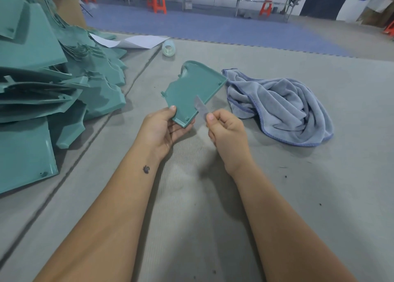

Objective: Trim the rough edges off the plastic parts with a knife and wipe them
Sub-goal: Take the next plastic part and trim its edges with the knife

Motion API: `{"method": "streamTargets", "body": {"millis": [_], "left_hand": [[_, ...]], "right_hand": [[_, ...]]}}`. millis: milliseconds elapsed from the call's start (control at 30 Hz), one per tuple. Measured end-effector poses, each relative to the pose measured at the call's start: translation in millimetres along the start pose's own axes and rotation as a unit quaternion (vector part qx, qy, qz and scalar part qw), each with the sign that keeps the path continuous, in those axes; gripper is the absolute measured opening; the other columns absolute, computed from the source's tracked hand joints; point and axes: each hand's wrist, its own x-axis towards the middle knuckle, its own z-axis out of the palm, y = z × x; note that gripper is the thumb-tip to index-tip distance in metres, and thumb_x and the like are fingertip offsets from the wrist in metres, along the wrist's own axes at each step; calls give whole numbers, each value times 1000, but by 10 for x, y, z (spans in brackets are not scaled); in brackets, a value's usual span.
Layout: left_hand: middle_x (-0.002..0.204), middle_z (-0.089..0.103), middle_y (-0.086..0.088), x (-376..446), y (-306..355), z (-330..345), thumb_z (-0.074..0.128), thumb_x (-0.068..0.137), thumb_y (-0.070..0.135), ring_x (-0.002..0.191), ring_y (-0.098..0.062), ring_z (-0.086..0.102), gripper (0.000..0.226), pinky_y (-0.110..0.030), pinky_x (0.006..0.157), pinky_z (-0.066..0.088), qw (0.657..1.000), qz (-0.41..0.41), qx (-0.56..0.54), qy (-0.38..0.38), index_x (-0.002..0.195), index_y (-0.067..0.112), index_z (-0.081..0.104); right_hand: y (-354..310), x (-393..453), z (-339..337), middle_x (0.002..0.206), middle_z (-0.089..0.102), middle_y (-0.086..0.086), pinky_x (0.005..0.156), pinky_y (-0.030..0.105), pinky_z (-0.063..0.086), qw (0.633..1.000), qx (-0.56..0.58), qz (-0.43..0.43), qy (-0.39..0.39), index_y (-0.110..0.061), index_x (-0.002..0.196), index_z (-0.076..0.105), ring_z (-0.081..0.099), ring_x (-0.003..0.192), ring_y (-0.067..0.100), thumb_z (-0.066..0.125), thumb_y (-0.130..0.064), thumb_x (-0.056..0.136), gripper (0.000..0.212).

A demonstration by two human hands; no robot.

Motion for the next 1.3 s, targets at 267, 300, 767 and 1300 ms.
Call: {"method": "streamTargets", "body": {"millis": [267, 300, 767, 1300], "left_hand": [[68, 72, -11, -37, 30, 5, 42, 101, 11, 60, -19, 71, 23, -24, 48, 55, 999, -7, -37, -4, 92, 0, 60], [69, 72, -11, -42, 36, 4, 41, 101, 11, 61, -19, 71, 23, -24, 49, 55, 999, -10, -44, -6, 93, 0, 60], [67, 73, -9, -11, 5, 2, 44, 101, 12, 59, -16, 71, 20, -22, 49, 54, 1000, -7, -11, 11, 92, 4, 60], [65, 72, -8, -12, -12, 20, 44, 101, 10, 57, -16, 71, 19, -23, 48, 54, 1000, -1, 11, 9, 91, 3, 59]], "right_hand": [[-23, -50, 46, 43, 35, -7, 44, 17, 23, 991, 4, 23, -133, -14, 61, 51, 28, 41, 5, 53, -4, 97, 37], [-19, -47, 45, 44, 35, -6, 45, 19, 23, 992, 2, 25, -127, -14, 61, 51, 28, 43, 6, 53, -6, 97, 36], [35, -17, -2, 55, 38, -4, 54, 26, 28, 1000, -19, -2, -23, -8, 69, 54, 32, 54, 9, 56, -11, 96, 28], [42, 17, -49, 49, 34, -10, 45, 16, 24, 998, 58, 17, 6, -15, 67, 49, 27, 46, 6, 53, -9, 97, 31]]}}
